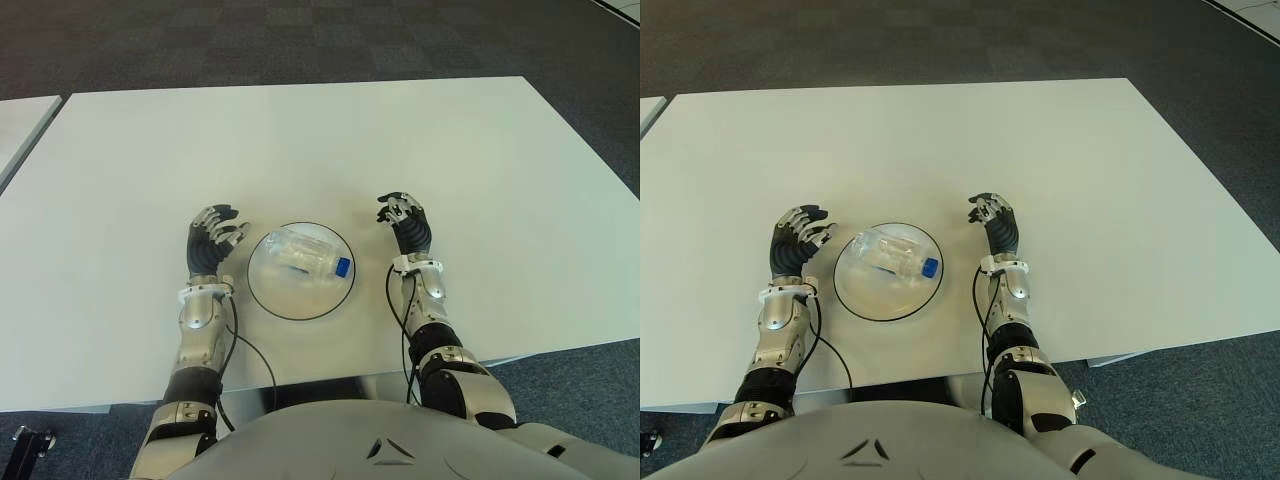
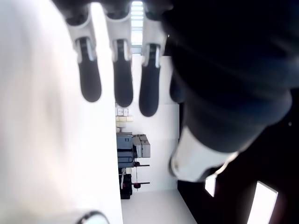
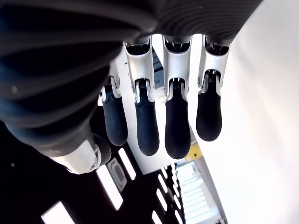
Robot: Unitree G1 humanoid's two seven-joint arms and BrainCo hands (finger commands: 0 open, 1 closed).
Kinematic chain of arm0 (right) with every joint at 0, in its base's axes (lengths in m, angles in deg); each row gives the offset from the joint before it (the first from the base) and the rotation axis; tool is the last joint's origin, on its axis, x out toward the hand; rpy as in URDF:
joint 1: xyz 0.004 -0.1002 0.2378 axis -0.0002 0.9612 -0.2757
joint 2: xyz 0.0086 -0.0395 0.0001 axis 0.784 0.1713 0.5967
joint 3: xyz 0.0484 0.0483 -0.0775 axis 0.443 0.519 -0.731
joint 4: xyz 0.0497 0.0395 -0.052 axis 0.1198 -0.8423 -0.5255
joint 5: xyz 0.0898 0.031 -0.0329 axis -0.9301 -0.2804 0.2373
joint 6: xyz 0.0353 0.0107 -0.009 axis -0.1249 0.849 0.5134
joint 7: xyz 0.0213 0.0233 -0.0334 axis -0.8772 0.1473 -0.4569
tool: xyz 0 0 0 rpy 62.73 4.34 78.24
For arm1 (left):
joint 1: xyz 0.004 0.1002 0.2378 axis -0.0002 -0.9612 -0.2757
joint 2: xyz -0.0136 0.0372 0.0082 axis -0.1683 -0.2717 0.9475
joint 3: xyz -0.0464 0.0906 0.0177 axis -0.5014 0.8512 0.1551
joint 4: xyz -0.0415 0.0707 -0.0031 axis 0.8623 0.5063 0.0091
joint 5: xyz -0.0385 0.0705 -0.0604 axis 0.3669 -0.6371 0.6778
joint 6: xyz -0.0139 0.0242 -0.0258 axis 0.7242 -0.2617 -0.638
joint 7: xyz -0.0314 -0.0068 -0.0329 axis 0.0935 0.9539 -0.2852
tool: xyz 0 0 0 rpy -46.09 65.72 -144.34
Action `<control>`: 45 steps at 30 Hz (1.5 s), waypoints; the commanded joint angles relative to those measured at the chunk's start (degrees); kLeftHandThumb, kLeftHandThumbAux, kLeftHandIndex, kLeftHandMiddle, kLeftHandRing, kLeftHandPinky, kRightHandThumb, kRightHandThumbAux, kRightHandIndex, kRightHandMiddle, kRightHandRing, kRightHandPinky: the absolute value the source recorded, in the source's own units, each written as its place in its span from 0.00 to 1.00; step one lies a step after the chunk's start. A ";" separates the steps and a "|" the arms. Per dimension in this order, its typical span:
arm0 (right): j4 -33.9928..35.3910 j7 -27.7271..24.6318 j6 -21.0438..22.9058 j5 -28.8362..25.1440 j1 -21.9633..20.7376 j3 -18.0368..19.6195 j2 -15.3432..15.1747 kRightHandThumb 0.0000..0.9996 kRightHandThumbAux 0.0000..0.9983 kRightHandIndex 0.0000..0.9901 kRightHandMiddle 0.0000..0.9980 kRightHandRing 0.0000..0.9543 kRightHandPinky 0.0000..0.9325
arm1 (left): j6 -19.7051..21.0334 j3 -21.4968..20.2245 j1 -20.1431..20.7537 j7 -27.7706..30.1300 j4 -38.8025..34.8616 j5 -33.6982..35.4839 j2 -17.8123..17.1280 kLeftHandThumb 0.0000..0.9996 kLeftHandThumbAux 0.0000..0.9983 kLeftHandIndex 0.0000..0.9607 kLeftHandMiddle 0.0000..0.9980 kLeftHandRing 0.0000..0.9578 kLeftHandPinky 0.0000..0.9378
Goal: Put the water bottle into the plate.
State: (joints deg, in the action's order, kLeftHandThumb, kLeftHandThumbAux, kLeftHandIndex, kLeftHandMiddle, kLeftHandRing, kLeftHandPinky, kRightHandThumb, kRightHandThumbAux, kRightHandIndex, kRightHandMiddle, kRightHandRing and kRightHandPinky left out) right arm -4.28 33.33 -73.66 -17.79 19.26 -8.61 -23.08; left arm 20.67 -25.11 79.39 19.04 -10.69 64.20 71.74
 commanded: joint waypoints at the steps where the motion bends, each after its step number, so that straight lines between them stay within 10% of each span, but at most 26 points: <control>1: -3.05 0.69 0.11 0.47 1.00 0.35 1.20 0.84 0.69 0.43 0.47 0.59 0.60 | 1.25 -0.60 -0.42 -0.78 0.21 -0.84 -0.42 0.26 0.90 0.38 0.41 0.40 0.41; 45: -7.61 0.71 -2.29 0.10 0.20 2.03 2.69 0.84 0.69 0.43 0.47 0.59 0.60 | 9.67 -1.77 -1.59 5.83 -1.26 3.30 -2.88 0.22 0.93 0.36 0.38 0.41 0.47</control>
State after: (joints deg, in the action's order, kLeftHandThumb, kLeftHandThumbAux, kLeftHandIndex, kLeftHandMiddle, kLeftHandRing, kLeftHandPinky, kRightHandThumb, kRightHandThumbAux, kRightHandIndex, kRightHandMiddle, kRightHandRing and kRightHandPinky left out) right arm -9.97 34.08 -78.54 -16.97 17.18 -7.05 -22.08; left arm 27.80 -26.72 79.00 23.61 -11.47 66.67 69.07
